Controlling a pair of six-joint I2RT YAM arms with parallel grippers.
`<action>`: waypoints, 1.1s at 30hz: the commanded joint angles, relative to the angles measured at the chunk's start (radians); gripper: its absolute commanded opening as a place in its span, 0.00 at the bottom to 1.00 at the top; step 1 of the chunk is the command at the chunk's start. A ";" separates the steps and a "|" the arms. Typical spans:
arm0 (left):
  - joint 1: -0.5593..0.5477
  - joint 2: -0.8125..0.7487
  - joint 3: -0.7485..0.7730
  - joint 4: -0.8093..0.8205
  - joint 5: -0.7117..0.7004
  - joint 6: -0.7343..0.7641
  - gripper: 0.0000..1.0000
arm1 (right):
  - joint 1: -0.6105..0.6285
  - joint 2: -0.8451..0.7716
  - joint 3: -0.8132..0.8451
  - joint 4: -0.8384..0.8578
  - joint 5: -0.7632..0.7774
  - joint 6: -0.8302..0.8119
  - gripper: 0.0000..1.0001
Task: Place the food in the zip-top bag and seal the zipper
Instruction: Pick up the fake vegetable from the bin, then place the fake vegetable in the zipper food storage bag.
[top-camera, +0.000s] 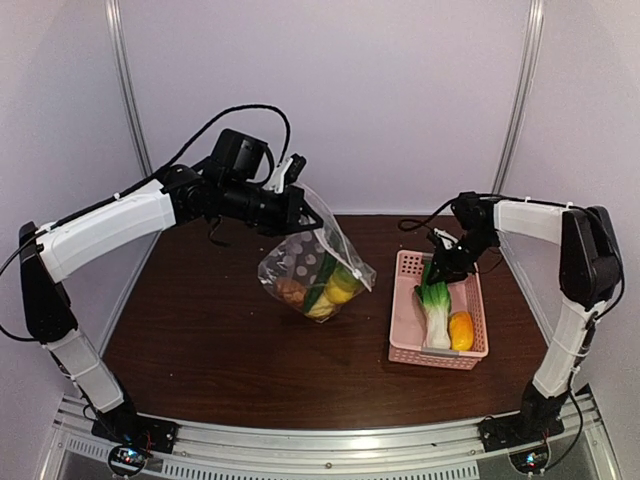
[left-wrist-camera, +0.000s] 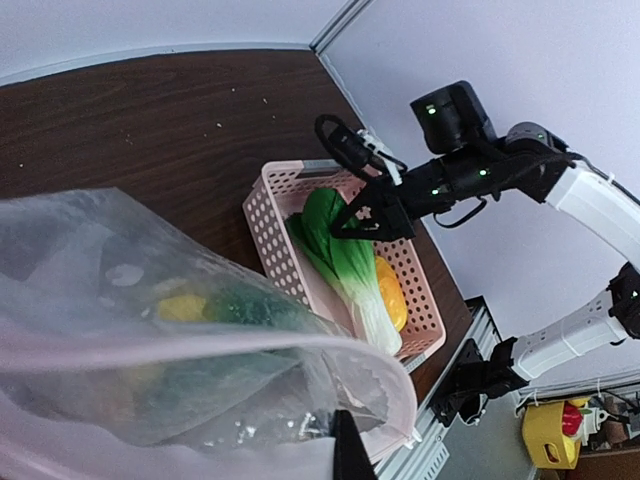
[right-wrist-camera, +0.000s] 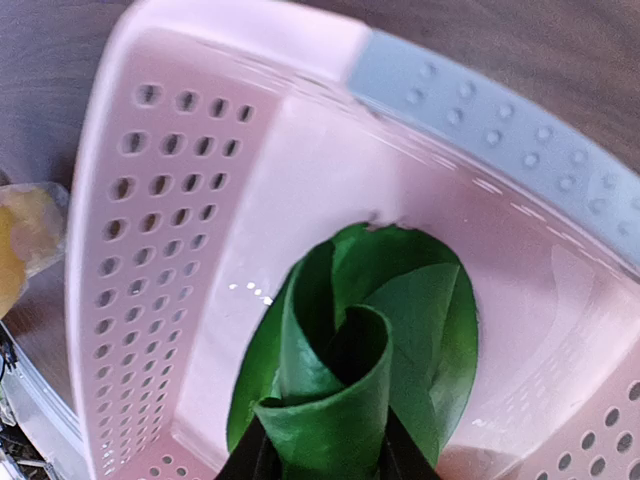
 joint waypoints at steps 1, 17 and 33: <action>-0.002 0.039 0.042 0.035 0.017 -0.004 0.00 | -0.011 -0.174 0.042 -0.020 -0.067 -0.012 0.23; -0.002 0.153 0.128 0.101 0.095 -0.067 0.00 | 0.051 -0.674 -0.044 0.652 -0.276 0.084 0.00; -0.019 0.245 0.473 -0.037 0.164 -0.351 0.00 | 0.315 -0.437 0.478 0.718 -0.168 0.033 0.00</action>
